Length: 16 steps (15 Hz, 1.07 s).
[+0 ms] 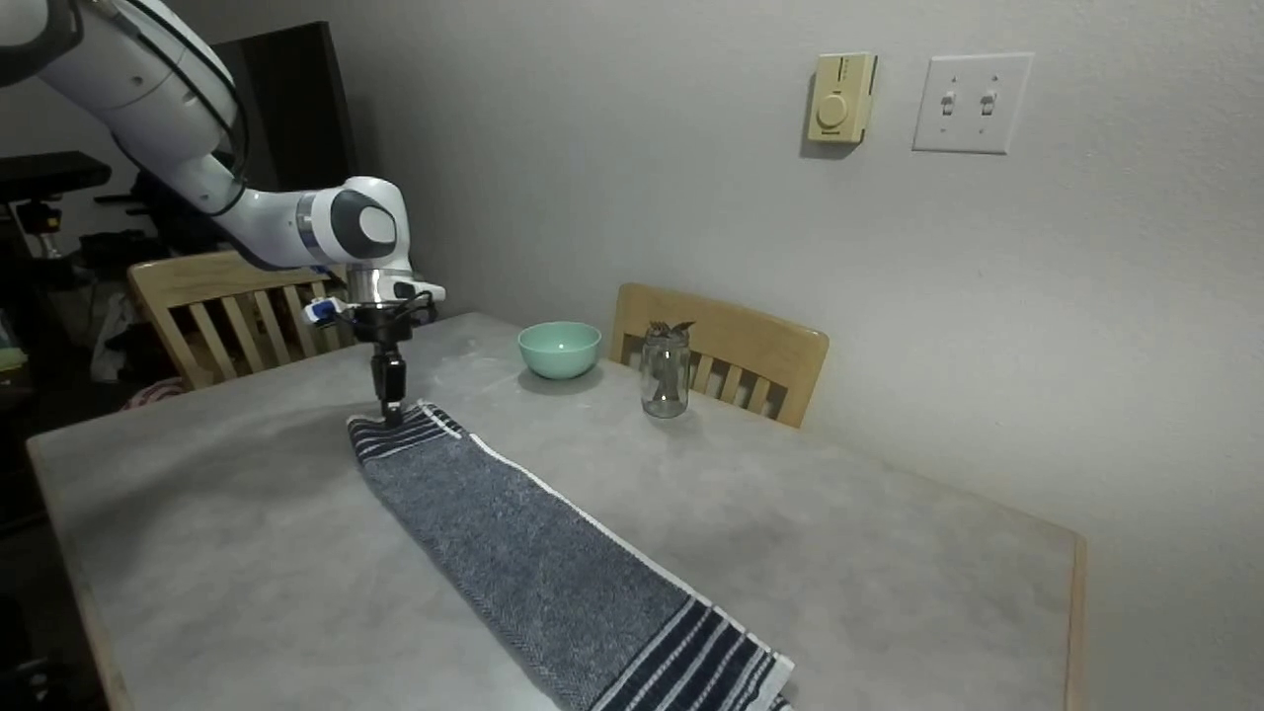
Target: Unfold the towel once
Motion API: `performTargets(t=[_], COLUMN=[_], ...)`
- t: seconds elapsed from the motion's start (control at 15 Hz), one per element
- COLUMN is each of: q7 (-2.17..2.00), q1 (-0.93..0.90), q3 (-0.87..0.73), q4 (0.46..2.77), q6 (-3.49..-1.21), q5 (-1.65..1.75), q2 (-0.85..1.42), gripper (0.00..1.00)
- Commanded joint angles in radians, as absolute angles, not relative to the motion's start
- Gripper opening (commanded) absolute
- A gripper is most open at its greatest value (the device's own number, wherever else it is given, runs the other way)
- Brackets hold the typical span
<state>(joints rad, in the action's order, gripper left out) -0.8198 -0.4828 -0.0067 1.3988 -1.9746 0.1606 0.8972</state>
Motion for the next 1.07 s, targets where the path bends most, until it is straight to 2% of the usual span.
performTargets(t=[0.0, 0.53, 1.0], q7=[-0.836, -0.559, -0.326], q1=[-0.477, -0.453, -0.459], q3=[-0.005, 0.051, 0.076], q4=[1.429, 1.382, 1.334], q6=[-1.972, -2.105, -2.118], q5=[0.173, 0.17, 0.164], q2=[0.899, 0.931, 0.941], gripper=[0.01, 0.01, 0.01])
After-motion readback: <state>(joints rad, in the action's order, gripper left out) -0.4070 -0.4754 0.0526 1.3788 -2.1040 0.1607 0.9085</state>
